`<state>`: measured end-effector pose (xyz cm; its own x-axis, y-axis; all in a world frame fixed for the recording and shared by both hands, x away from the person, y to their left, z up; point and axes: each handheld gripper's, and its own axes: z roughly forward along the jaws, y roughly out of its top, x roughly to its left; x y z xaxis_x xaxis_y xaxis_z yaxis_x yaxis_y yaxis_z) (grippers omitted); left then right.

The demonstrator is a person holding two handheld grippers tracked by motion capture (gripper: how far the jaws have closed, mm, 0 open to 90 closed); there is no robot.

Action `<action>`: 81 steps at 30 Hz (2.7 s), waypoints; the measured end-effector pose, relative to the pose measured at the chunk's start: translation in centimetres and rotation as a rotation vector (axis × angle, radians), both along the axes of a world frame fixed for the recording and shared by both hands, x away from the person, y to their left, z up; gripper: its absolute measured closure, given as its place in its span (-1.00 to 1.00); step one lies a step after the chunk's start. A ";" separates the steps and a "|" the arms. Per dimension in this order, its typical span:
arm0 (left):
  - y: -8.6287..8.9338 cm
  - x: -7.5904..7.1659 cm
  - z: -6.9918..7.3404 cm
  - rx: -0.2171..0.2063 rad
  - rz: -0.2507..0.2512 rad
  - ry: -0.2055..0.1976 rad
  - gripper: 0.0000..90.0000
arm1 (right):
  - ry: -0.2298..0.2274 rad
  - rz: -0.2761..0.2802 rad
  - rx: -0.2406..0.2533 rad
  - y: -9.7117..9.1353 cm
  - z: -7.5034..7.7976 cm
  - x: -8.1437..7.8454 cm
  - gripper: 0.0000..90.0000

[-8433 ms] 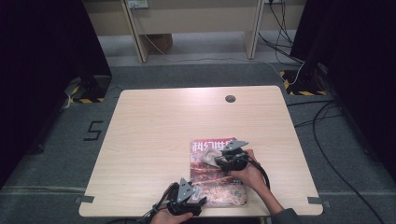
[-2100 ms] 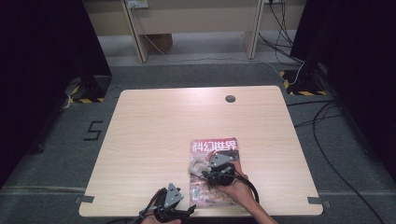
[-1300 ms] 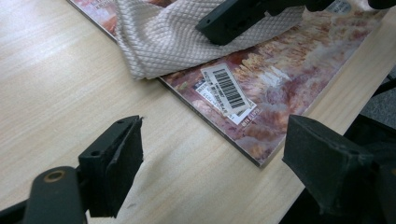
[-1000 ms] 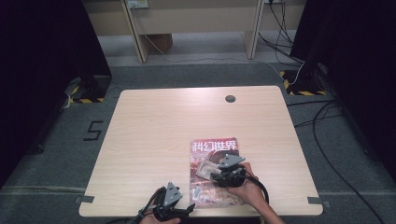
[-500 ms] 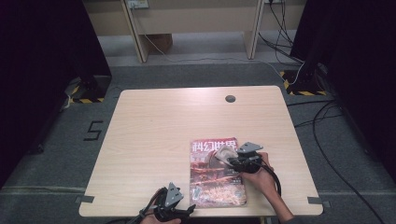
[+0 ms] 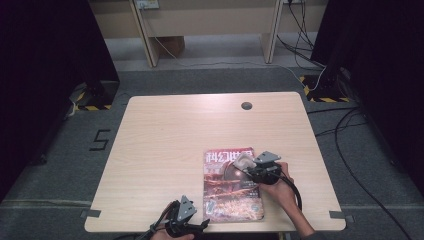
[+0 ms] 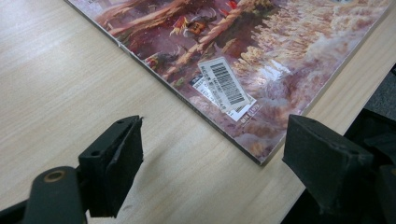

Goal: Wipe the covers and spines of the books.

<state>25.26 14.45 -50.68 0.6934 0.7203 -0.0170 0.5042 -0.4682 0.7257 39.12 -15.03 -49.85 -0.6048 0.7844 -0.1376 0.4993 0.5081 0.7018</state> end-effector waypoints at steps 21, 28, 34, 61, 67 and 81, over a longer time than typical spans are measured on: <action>0.0 0.1 0.0 -0.006 0.004 -0.002 -0.57 | 0.038 0.177 0.046 2.7 -0.2 -4.7 0.14; 0.1 0.1 0.1 -0.004 0.006 -0.004 -0.57 | 0.037 0.156 0.052 2.2 -0.3 -4.4 0.12; 0.1 0.1 0.0 -0.002 0.005 -0.003 -0.57 | 0.042 0.152 0.037 2.6 -0.2 -4.9 0.13; 0.2 0.2 0.0 0.000 0.016 0.004 -0.61 | 0.044 0.316 0.048 7.9 -0.4 -8.2 0.13; 0.1 0.0 0.0 0.000 0.009 0.009 -0.62 | 0.026 0.331 0.034 7.9 -0.4 -7.9 0.04; 1.2 -0.8 0.6 -0.011 0.028 0.006 -0.63 | 0.056 0.350 0.053 8.5 -0.4 -9.1 0.12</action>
